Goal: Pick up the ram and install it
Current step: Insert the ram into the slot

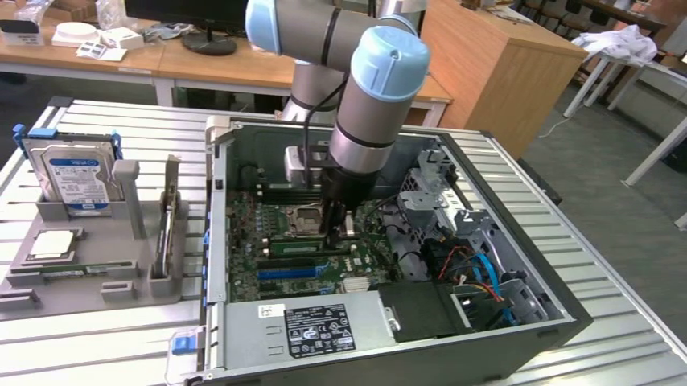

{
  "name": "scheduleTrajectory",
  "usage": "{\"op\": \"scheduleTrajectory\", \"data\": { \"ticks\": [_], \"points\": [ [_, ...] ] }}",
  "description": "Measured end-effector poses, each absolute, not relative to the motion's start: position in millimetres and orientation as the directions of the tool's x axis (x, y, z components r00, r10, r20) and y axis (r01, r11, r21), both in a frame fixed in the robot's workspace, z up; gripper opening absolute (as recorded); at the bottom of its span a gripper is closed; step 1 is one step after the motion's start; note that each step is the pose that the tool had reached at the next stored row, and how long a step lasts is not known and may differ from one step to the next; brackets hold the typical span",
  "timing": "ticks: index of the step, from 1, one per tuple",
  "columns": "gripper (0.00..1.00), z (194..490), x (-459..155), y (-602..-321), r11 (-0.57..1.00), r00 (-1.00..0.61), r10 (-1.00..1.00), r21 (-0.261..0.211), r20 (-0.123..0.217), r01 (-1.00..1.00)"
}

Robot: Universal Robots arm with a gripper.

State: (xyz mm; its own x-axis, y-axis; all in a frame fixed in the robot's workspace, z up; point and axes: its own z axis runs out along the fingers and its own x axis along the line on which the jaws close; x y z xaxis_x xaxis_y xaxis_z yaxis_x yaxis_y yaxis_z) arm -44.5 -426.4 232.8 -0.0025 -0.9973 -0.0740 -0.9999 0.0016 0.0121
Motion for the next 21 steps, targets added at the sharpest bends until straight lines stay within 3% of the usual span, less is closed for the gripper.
{"op": "scheduleTrajectory", "data": {
  "ticks": [21],
  "points": [
    [0.37, 246, -44, -426, 0.002, -0.002, -0.997, 0.012, -0.074, -1.0]
  ]
}}
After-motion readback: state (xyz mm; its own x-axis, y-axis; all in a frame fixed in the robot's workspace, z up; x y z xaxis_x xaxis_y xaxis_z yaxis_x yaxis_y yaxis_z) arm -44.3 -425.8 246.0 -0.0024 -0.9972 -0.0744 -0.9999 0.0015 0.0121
